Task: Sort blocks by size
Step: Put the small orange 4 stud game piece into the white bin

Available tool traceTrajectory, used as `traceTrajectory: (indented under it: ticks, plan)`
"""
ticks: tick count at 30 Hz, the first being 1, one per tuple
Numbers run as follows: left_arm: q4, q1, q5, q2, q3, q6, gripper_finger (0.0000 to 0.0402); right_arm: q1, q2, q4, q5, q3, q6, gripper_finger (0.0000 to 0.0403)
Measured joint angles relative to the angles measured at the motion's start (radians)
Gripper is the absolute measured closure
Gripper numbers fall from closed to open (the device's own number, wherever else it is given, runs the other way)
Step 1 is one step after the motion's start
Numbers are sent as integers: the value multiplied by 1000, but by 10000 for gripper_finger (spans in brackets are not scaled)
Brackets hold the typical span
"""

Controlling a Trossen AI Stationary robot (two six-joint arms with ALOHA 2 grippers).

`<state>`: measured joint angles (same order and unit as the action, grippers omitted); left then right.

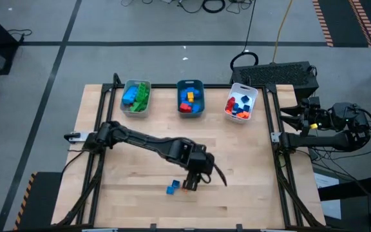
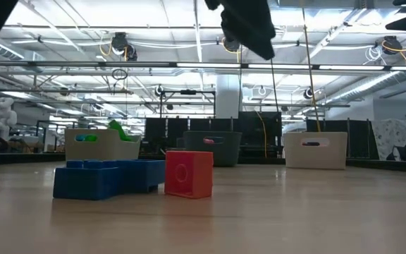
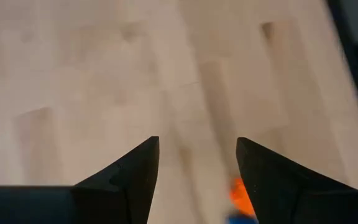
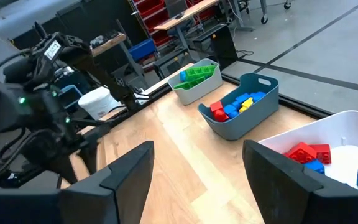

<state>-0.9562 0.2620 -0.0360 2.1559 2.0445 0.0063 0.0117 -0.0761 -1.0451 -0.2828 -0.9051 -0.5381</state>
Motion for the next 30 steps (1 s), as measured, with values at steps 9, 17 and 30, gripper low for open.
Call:
traceTrajectory:
  ticks: [9, 17, 30]
  plan:
    - [-38, 74, -38, -2, -106, 77, 187, 0, 0, 0, 0, 0, 0, 165]
    - [41, 142, -26, -1, -225, 101, 187, 0, 0, 0, 0, 0, 0, 165]
    - [158, 149, -20, 0, -323, 105, 187, 0, 0, 0, 0, 0, -25, 165]
